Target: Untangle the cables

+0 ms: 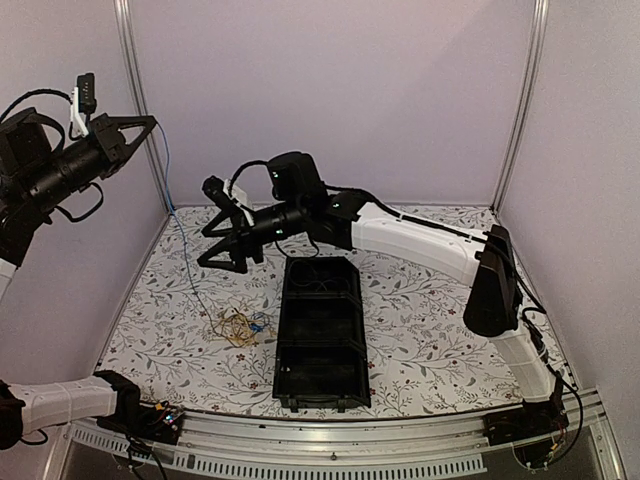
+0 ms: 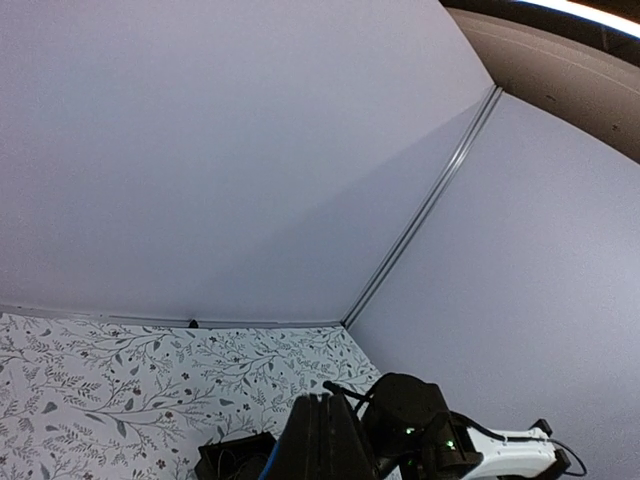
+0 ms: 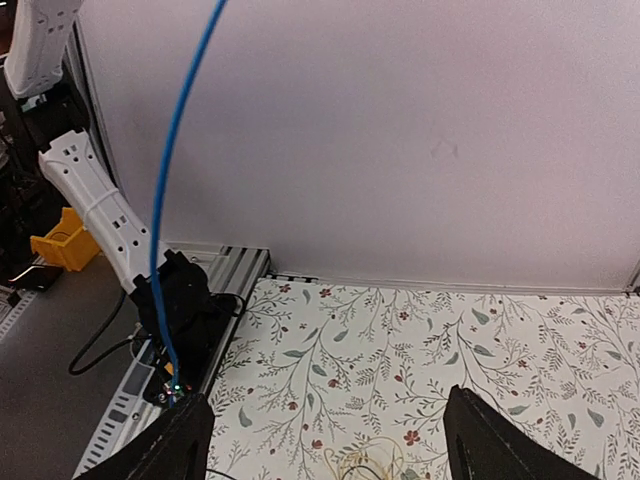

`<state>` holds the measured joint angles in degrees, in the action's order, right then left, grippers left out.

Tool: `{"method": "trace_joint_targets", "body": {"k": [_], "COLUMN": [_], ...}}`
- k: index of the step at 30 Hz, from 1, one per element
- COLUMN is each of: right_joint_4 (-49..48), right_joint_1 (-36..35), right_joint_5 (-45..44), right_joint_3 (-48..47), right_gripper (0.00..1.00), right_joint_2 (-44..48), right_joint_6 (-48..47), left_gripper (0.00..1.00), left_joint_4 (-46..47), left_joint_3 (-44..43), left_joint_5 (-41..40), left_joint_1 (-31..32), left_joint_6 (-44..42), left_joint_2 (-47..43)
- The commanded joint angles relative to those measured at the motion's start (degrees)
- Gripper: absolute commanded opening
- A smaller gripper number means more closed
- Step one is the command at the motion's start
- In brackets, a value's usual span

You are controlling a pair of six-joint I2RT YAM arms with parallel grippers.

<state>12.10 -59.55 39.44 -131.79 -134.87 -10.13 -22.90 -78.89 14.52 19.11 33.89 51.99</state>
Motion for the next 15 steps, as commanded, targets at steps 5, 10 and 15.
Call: {"method": "trace_joint_targets", "body": {"k": [5, 10, 15], "right_joint_4": [1.4, -0.4, -3.1], "right_joint_1": [0.0, -0.8, -1.7], "right_joint_5": [22.3, 16.4, 7.8], "right_joint_3": [1.0, 1.5, 0.6], "right_gripper": [0.84, 0.84, 0.82], "right_joint_2": [-1.2, -1.7, -4.1], "right_joint_6": [6.2, 7.8, 9.8], "left_gripper": [0.00, 0.00, 0.00], "left_joint_4": [2.4, 2.8, 3.3], "left_joint_3": [-0.2, -0.1, -0.2], "left_joint_5": [0.4, 0.6, 0.8], "left_joint_1": [0.5, 0.5, 0.5], "left_joint_6": [-0.5, 0.1, 0.6], "left_joint_2": [-0.1, 0.0, -0.1]}}
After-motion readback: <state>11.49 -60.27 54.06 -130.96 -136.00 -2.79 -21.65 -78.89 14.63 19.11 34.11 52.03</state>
